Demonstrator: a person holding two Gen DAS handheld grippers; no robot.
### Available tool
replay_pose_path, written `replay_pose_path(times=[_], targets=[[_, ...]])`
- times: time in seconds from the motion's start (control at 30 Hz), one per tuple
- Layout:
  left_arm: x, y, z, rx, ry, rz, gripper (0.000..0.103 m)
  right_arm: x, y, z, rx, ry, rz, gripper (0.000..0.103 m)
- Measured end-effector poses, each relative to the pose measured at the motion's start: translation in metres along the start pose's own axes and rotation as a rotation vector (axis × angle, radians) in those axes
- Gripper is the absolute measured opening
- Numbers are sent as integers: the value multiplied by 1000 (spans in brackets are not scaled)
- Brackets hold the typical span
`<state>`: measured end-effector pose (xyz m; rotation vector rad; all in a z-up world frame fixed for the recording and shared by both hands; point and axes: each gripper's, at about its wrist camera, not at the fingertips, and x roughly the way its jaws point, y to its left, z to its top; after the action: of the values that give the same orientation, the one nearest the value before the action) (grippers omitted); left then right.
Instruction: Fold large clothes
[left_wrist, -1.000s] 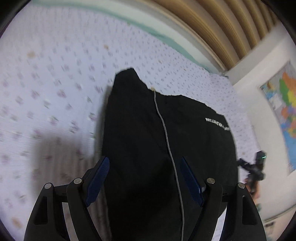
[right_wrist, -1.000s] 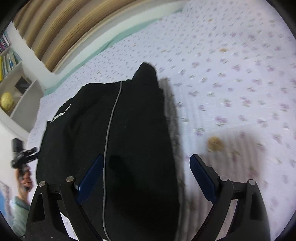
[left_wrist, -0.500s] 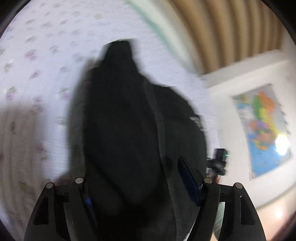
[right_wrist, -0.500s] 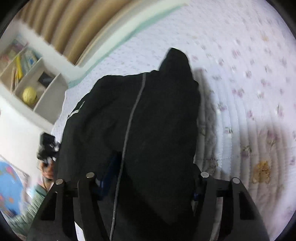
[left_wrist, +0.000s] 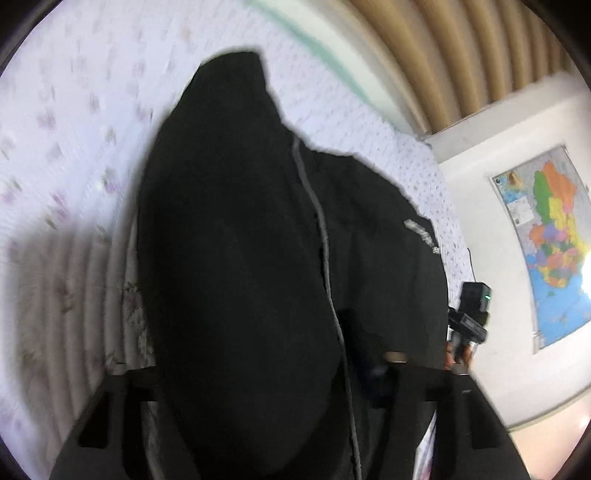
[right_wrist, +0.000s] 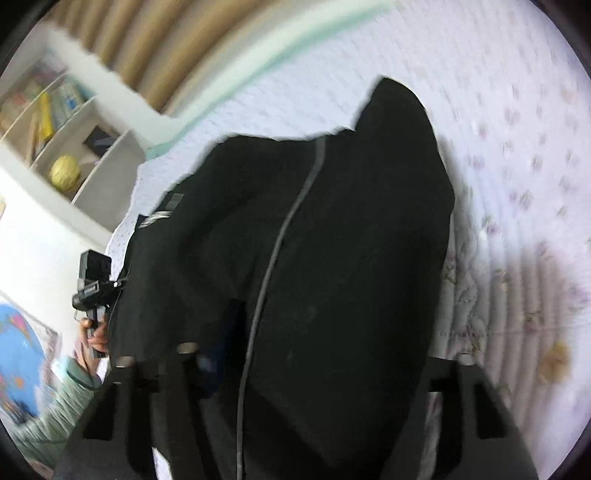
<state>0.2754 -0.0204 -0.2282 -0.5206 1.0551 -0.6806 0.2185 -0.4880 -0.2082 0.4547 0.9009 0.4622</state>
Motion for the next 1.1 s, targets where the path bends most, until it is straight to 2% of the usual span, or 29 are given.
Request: replay_pose_path(times=[0.1,0.17,0.33,0.47,0.57,0.77,0.83,0.9,0.97,1.0,1.03,1.07,1.1], targets=[[-30,-34,-11,37,-64,-39,40,-29,28,-7,-30,-62,6,43],[-49,-58,-20,75,-84,-50,39,-51,53,-14,-70,-85,3,42],[-105,-117,-61,157,-114,-69,39,-104,114,-51,-155,-80,-36,42],[-142,-135,-99,168,-130,-104,39,-143,150,-89,-185,-64,-71,42],[-155,-132,-132,150,-121,-124,39,-162,158,-114,-169,-42,-85,42],[-133,-100,-186,53,-54,-112,39,-152,141,-152,-63,63,-137,42],[-125,-79,-201,3,-50,-92,40,-144,135,-157,-28,85,-188,44],[-118,-47,-204,-78,-45,-78,48,-139,115,-162,55,98,-211,55],[-110,-8,-210,-199,-16,-74,56,-140,90,-170,187,108,-168,57],[-109,8,-215,-247,-6,-93,60,-141,81,-174,223,105,-145,58],[-107,25,-219,-300,3,-159,60,-147,71,-180,248,100,-130,60],[-108,34,-223,-326,2,-207,60,-151,64,-185,268,97,-134,63],[-112,37,-224,-335,-5,-221,60,-155,56,-190,288,96,-149,64]])
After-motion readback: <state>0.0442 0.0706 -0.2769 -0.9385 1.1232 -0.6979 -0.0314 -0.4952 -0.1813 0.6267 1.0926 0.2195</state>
